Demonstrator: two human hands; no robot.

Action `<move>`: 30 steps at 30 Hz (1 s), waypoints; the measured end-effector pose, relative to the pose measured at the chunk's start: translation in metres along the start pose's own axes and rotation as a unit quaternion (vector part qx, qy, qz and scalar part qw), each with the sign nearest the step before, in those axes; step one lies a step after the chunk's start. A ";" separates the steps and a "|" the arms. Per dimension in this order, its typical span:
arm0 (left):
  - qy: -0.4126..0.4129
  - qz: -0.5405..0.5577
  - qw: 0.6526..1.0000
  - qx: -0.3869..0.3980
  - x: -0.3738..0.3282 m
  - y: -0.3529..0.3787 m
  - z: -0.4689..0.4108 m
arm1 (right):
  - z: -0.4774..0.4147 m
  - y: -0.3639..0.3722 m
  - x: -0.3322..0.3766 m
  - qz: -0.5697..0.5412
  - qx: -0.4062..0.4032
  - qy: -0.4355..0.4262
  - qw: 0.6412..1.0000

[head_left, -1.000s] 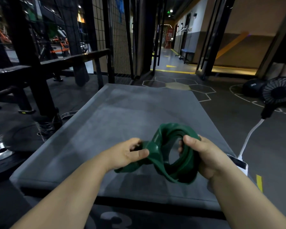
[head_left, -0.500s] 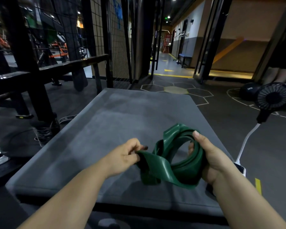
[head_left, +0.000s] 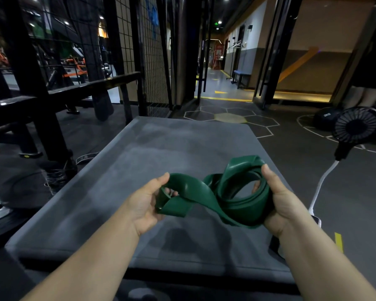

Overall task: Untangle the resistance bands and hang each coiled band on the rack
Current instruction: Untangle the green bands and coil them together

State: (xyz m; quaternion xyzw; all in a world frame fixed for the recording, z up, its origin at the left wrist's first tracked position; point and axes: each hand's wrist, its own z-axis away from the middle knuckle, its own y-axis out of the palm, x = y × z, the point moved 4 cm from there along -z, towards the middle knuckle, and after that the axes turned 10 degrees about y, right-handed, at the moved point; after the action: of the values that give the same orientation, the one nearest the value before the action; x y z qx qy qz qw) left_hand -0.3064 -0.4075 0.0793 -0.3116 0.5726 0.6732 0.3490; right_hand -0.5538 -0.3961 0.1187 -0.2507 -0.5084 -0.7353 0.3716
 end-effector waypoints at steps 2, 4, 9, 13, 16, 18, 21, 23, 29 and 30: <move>-0.018 0.034 0.999 0.020 -0.001 0.004 0.004 | -0.004 -0.001 -0.004 0.038 0.005 0.000 0.999; -0.004 0.074 0.995 0.067 -0.006 0.007 0.006 | -0.008 -0.002 -0.009 0.074 -0.009 -0.005 0.997; 0.077 0.010 0.989 0.125 -0.006 0.016 0.009 | -0.016 -0.008 -0.022 0.108 -0.033 -0.006 0.994; 0.148 -0.167 0.954 0.199 -0.001 0.023 0.015 | -0.010 0.001 -0.026 0.145 -0.032 -0.023 0.989; 0.188 -0.288 0.914 0.217 -0.002 0.025 0.018 | -0.009 0.001 -0.026 0.159 -0.050 -0.026 0.986; 0.228 -0.352 0.883 0.211 -0.005 0.029 0.022 | -0.008 0.002 -0.026 0.168 -0.054 -0.026 0.984; 0.279 -0.429 0.836 0.198 -0.009 0.035 0.025 | -0.005 0.004 -0.028 0.171 -0.057 -0.022 0.983; 0.288 -0.482 0.797 0.223 -0.008 0.038 0.027 | -0.004 0.006 -0.029 0.178 -0.049 -0.019 0.983; 0.301 -0.595 0.706 0.238 0.001 0.034 0.027 | -0.008 0.002 -0.028 0.193 -0.039 0.003 0.980; 0.323 -0.574 0.716 0.231 0.001 0.036 0.029 | -0.008 0.002 -0.030 0.196 -0.031 0.019 0.980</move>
State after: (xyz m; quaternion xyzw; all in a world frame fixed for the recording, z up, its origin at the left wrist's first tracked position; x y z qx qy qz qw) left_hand -0.3369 -0.3828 0.1029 -0.6891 0.4991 0.0485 0.5231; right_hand -0.5338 -0.3955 0.0945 -0.3433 -0.4190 -0.6681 0.5101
